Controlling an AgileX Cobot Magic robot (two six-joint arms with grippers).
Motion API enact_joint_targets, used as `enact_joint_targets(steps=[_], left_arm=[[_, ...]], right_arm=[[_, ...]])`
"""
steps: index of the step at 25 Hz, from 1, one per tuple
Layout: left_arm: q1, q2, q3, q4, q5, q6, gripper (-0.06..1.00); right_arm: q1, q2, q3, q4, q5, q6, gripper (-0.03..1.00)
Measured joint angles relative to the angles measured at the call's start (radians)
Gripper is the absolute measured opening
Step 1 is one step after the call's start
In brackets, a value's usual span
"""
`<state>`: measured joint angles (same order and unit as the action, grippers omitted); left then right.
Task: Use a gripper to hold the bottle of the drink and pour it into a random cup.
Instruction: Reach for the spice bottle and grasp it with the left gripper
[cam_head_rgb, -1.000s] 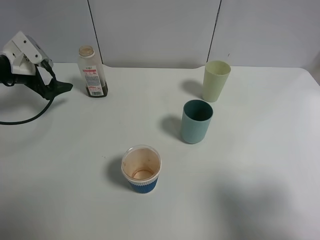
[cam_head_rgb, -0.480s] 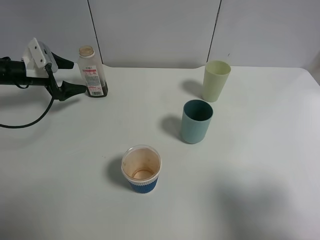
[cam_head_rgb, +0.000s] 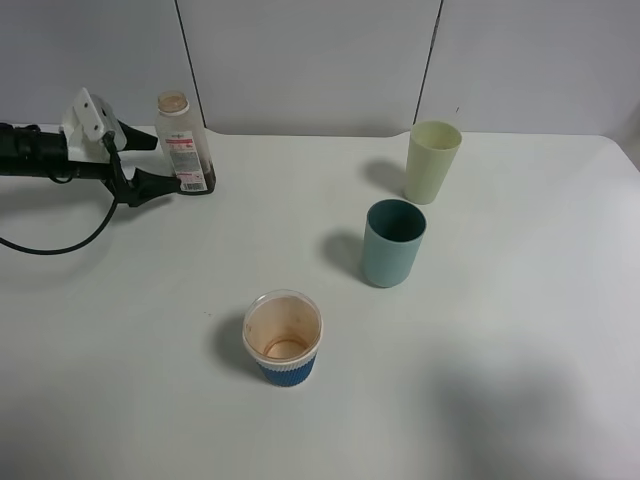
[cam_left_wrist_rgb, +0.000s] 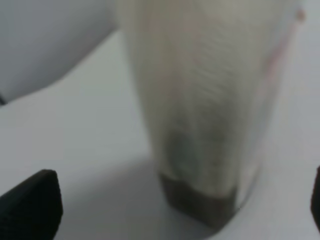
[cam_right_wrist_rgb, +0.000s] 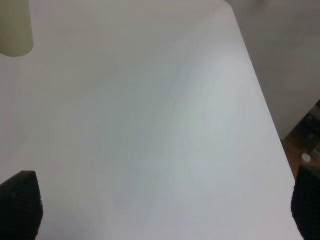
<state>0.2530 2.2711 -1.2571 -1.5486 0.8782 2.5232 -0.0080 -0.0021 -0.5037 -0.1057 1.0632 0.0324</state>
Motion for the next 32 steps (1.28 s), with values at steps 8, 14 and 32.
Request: enact_joint_targets(steps=[8, 14, 32], left_arm=[[-0.045, 0.030, -0.023, 0.042, 0.046, 0.000, 0.98], [-0.079, 0.044, -0.023, 0.044, 0.043, 0.000, 0.98], [-0.123, 0.051, -0.066, 0.035, 0.001, 0.000, 0.73]], right_arm=[[0.000, 0.000, 0.000, 0.000, 0.000, 0.000, 0.99], [0.000, 0.000, 0.000, 0.000, 0.000, 0.000, 0.99], [0.000, 0.000, 0.000, 0.000, 0.000, 0.000, 0.99]])
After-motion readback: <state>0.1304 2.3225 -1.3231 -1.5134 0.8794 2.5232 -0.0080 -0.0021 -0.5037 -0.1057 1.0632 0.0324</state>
